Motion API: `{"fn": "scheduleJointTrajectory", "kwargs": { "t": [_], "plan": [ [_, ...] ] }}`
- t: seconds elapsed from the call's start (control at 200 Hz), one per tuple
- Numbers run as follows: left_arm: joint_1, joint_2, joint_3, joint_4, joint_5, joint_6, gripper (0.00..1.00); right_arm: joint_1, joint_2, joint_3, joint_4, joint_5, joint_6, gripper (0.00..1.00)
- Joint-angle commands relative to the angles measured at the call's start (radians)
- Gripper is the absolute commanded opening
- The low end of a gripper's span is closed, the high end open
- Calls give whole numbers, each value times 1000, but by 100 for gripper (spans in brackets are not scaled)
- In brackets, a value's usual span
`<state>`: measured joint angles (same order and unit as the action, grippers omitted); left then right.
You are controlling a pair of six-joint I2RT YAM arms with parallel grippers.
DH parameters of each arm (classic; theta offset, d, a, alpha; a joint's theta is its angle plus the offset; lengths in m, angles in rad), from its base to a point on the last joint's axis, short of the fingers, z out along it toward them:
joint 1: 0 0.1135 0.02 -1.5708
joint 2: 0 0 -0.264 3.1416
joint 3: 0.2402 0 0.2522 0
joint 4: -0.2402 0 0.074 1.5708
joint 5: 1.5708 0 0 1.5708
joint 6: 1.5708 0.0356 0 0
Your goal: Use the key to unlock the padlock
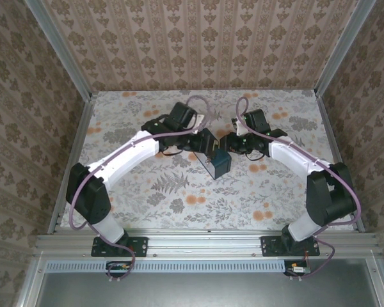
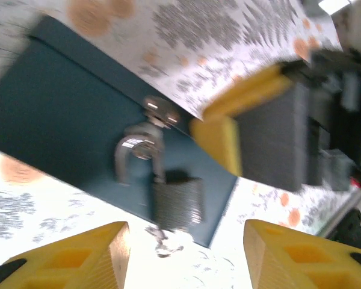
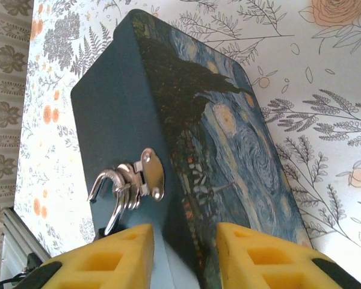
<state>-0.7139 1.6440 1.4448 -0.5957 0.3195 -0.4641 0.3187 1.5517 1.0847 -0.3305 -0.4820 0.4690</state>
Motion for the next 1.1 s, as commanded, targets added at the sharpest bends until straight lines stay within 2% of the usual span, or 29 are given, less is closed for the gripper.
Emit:
{"fn": "scheduleJointTrajectory", "kwargs": {
  "t": [0.0, 0.23, 0.405, 0.495, 0.585, 0.795, 1.095],
  "plan": [
    [96, 32, 32, 18, -27, 64, 53, 13, -88, 35, -74, 42, -16, 36],
    [163, 188, 136, 44, -103, 187, 55, 119, -202, 52, -199, 258, 9, 43],
    [192, 266, 161, 109, 6, 201, 54, 276, -167, 97, -255, 454, 118, 46],
    [194, 270, 151, 135, 44, 205, 54, 324, -125, 130, -285, 549, 157, 48],
    [194, 274, 147, 132, 60, 207, 54, 352, -90, 166, -326, 632, 175, 58],
    [190, 243, 68, 163, 101, 189, 52, 373, -26, 223, -386, 723, 193, 64],
    [165, 167, -62, 219, 157, 131, 48, 394, 39, 264, -386, 751, 192, 62]
  ]
}}
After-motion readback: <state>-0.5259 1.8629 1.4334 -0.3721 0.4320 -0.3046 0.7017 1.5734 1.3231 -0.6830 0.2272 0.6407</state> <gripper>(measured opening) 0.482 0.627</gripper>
